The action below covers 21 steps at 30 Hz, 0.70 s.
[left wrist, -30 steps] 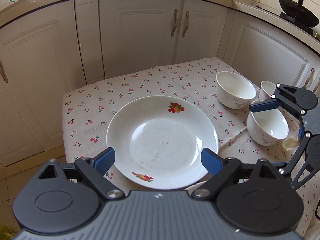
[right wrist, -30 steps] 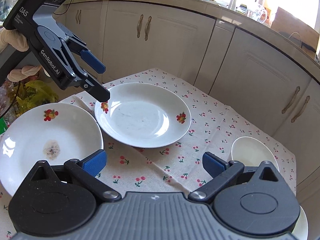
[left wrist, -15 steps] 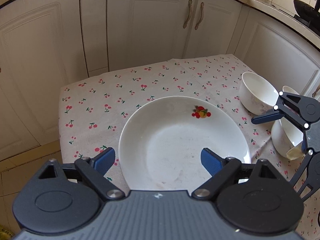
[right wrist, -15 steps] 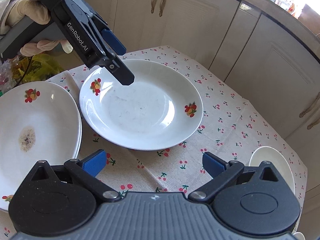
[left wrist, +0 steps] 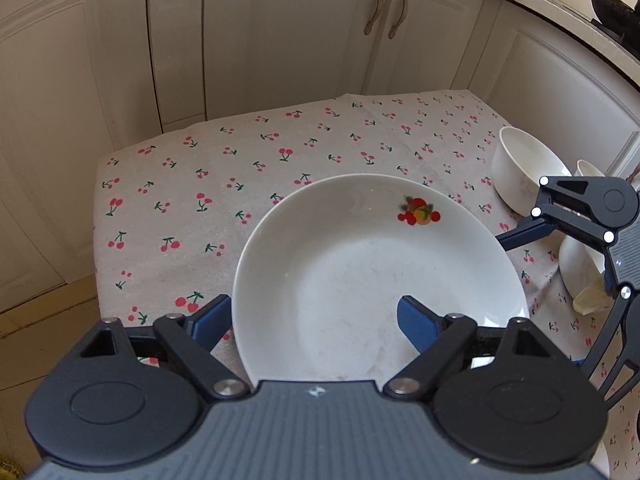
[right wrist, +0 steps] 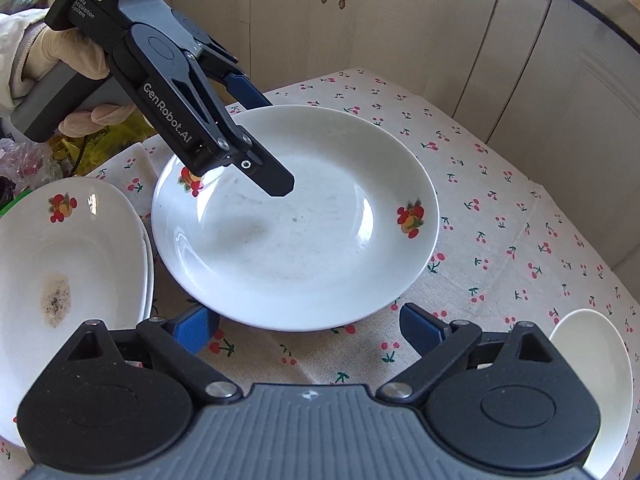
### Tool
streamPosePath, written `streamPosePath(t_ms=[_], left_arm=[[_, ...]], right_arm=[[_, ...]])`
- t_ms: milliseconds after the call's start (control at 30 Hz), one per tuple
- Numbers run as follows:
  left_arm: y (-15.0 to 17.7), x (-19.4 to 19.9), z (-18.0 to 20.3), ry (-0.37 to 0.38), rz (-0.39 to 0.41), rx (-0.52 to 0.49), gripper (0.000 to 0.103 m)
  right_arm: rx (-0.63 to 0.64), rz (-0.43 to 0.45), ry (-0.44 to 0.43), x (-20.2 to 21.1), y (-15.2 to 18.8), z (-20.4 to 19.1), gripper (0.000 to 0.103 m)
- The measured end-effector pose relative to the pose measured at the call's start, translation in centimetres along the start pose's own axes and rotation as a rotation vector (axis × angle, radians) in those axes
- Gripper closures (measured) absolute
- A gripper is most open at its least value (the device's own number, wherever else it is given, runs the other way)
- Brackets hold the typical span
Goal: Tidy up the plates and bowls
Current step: 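Close the left gripper on the fruit-decal plate rim and lift it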
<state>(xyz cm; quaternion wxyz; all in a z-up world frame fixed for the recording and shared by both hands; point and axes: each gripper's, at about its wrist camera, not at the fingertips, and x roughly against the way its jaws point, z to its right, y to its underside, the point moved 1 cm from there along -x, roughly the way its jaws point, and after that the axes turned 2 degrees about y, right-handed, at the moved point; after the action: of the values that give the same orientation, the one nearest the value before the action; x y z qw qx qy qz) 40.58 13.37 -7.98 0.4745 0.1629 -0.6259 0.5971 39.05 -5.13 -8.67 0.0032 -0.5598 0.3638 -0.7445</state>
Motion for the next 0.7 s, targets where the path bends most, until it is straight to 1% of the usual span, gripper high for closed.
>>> streamPosePath(t_ms=[33, 233, 400, 567, 700], left_arm=[[0.0, -0.1, 0.0, 0.006, -0.003, 0.000, 0.018], [-0.3, -0.6, -0.2, 0.039, -0.015, -0.004, 0.019], [-0.5, -0.7, -0.4, 0.066, -0.028, 0.001, 0.019], [-0.7, -0.8, -0.6, 0.078, -0.041, -0.011, 0.019], [-0.8, -0.9, -0.7, 0.082, -0.053, -0.016, 0.019]], right_arm=[[0.006, -0.004, 0.000, -0.2, -0.1, 0.0, 0.004], [0.040, -0.012, -0.021, -0.8, -0.4, -0.1, 0.004], [0.054, -0.041, -0.044, -1.6, -0.6, 0.4, 0.004], [0.055, -0.057, -0.073, -2.0, -0.7, 0.7, 0.003], [0.046, -0.051, -0.084, -2.2, -0.7, 0.7, 0.003]])
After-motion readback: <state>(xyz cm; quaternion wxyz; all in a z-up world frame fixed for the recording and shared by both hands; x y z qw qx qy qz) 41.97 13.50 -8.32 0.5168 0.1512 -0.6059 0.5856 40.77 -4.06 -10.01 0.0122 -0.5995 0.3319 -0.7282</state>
